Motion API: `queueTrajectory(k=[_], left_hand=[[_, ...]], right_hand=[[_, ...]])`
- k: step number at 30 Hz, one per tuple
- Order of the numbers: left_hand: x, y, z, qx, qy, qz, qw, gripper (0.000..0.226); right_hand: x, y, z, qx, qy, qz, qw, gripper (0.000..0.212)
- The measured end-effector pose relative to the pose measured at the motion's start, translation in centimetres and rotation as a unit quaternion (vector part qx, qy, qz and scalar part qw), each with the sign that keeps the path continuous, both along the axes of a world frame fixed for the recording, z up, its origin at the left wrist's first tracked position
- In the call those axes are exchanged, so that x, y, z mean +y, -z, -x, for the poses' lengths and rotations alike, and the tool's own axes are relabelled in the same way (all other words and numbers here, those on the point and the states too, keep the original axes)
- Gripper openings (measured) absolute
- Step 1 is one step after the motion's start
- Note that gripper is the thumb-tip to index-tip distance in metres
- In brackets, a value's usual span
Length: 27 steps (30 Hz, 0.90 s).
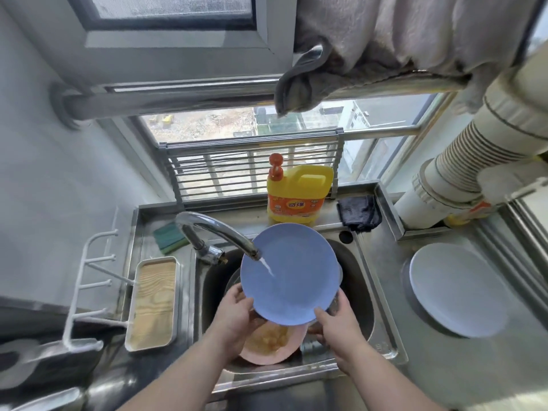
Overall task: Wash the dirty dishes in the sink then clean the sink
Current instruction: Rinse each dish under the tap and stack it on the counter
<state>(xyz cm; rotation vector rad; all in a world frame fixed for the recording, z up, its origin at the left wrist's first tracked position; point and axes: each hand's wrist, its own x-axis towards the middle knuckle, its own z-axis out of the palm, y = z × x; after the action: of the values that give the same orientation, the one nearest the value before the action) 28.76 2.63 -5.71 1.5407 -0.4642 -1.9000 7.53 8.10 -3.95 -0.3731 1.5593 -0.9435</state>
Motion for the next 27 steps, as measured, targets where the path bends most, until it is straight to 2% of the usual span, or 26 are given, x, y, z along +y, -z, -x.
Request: queueTrajectory(k=[3, 5, 6, 8, 10, 12, 13, 15, 17, 19, 23, 27], left_hand=[[-1.0, -0.2, -1.6, -0.139, 0.059, 0.077, 0.985, 0.039], [-2.2, -0.7, -2.2, -0.156, 0.107, 0.079, 0.979, 0.044], [-2.8, -0.9, -2.3, -0.151, 0.132, 0.069, 0.977, 0.045], [-3.6, -1.1, -2.4, -0.144, 0.166, 0.024, 0.975, 0.04], [-4.2, -0.8, -2.4, -0.125, 0.155, -0.046, 0.979, 0.027], [-4.6, -0.5, -2.3, -0.076, 0.091, -0.105, 0.987, 0.018], [-4.5, -0.3, -2.2, -0.049, 0.058, -0.128, 0.989, 0.019], [-4.0, 0.2, -1.7, -0.002, 0.012, -0.163, 0.987, 0.037], [-3.1, 1.2, -1.3, 0.013, -0.024, -0.184, 0.982, 0.058], [-2.1, 2.2, -1.3, 0.005, -0.04, -0.182, 0.983, 0.06], [-0.4, 3.3, -2.6, 0.004, -0.053, -0.191, 0.98, 0.072], [0.2, 3.4, -4.4, 0.057, -0.119, -0.221, 0.966, 0.06]], right_hand=[[-0.3, -0.3, 0.6, 0.077, -0.038, -0.005, 0.996, 0.061], [-0.7, -0.2, 1.7, 0.19, -0.126, 0.012, 0.974, 0.072], [-0.9, -0.2, 2.2, 0.245, -0.19, 0.028, 0.95, 0.073], [-1.2, -0.5, 3.4, 0.344, -0.307, 0.062, 0.885, 0.055], [-2.2, -1.1, 4.4, 0.434, -0.366, 0.115, 0.816, 0.028], [-3.6, -2.2, 4.9, 0.44, -0.376, 0.173, 0.797, 0.017], [-4.2, -2.8, 4.8, 0.417, -0.385, 0.186, 0.802, 0.02], [-5.2, -3.9, 4.3, 0.314, -0.387, 0.153, 0.853, 0.026], [-5.6, -4.3, 3.1, 0.192, -0.345, 0.112, 0.912, 0.027], [-6.0, -4.1, 1.5, 0.13, -0.285, 0.086, 0.946, 0.021], [-7.2, -3.1, -1.7, 0.094, -0.235, 0.023, 0.967, 0.019], [-8.1, -2.0, -3.9, 0.042, -0.219, -0.017, 0.975, 0.013]])
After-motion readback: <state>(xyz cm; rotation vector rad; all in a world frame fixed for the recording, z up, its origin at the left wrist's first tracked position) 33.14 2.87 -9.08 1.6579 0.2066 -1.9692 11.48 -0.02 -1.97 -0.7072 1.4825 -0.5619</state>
